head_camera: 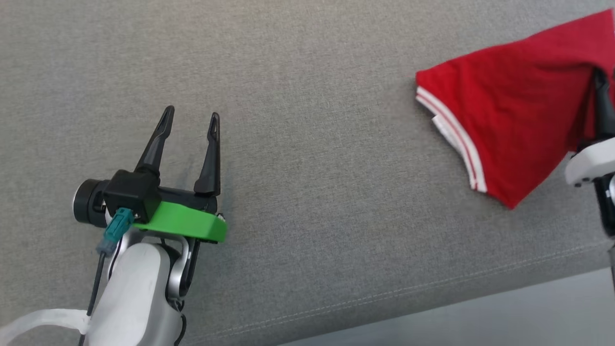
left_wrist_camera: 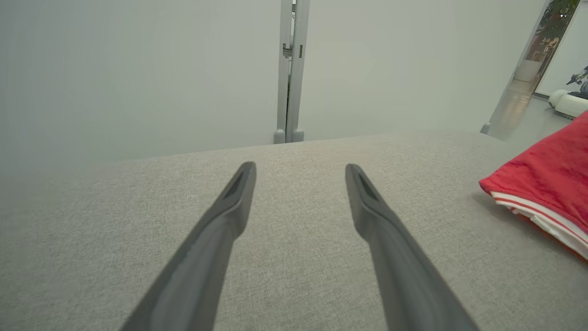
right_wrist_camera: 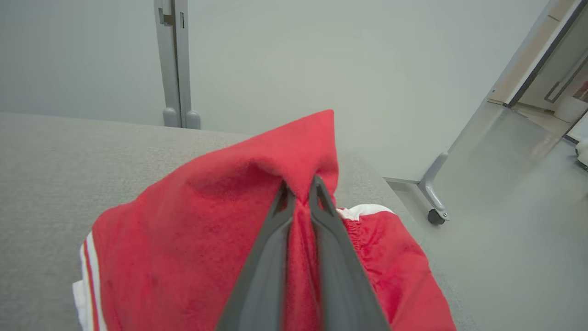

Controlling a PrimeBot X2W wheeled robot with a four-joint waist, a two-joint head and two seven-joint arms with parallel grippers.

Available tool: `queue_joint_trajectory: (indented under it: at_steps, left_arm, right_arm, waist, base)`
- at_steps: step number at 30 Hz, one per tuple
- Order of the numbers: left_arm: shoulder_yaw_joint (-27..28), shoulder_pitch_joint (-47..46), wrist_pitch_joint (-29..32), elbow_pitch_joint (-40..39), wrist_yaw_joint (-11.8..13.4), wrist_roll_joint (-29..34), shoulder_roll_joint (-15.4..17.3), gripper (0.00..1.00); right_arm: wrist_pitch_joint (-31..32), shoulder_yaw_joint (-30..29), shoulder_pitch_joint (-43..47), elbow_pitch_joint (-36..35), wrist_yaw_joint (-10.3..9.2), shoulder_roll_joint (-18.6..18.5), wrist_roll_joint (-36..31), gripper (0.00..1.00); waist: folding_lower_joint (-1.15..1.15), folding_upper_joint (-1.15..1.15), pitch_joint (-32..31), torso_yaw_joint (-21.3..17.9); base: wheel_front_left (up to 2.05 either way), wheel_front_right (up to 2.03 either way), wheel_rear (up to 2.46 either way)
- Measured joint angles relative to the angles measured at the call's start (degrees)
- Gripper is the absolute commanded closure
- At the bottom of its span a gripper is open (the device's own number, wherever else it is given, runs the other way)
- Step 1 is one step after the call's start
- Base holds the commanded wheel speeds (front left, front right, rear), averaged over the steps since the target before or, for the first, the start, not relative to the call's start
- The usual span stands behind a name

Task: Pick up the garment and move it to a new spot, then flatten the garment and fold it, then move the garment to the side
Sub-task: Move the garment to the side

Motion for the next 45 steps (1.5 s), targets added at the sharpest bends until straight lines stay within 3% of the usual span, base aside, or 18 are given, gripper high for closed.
queue_joint_trajectory:
  at_steps: [9,17,18,20,26,32,36,45]
  left_arm:
    - [-2.3,-3.8,2.8,-2.8,-1.2,1.4,1.4,0.00]
    - [-3.4,-5.7,5.2,-4.8,-1.7,2.3,2.7,0.00]
    - [-3.6,-5.9,5.3,-5.0,-1.7,2.4,2.9,0.00]
    - [-3.7,-6.3,5.7,-5.5,-1.7,2.6,3.2,0.00]
    - [-4.5,-7.2,6.0,-6.2,-1.8,2.9,3.4,0.00]
    - [-4.7,-7.9,4.9,-5.2,-1.9,2.5,3.1,0.00]
    - [-4.4,-7.8,3.3,-3.9,-1.8,1.9,3.0,0.00]
    - [-1.8,-5.3,0.0,-2.0,0.4,0.2,2.6,0.00]
  right_arm:
    - [-2.9,-5.3,-10.1,6.7,-0.01,-3.1,1.1,1.00]
    - [-6.4,-6.2,-17.9,16.7,0.00,-5.9,2.0,1.00]
    - [-6.6,-6.6,-19.0,18.5,0.00,-6.1,1.8,0.85]
    - [-7.8,-7.3,-20.9,21.6,-0.01,-6.3,1.4,0.00]
    - [-10.0,-9.2,-25.7,29.6,-0.01,-7.0,-0.2,0.00]
    - [-10.7,-10.0,-26.4,30.2,-0.01,-5.8,-1.0,0.00]
    - [-10.9,-10.1,-24.5,21.7,-0.01,-3.9,0.7,0.00]
    - [-10.9,-4.2,-11.1,0.4,-0.01,4.9,1.5,0.00]
  waist:
    - [0.00,0.00,4.9,-4.4]
    - [0.01,0.00,9.1,-6.7]
    - [0.00,0.00,9.8,-6.9]
    - [0.01,0.00,11.0,-7.2]
    - [0.01,0.00,14.0,-7.5]
    - [0.01,0.00,14.4,-6.6]
    - [0.00,0.00,13.1,-5.8]
    - [0.00,0.00,7.3,-2.5]
  base:
    - [0.00,0.00,0.00]
    - [0.00,0.00,0.00]
    - [0.00,0.00,0.00]
    - [0.00,0.00,0.00]
    - [0.00,0.00,0.00]
    - [0.00,0.00,0.00]
    - [0.00,0.00,0.00]
    - [0.00,0.00,0.00]
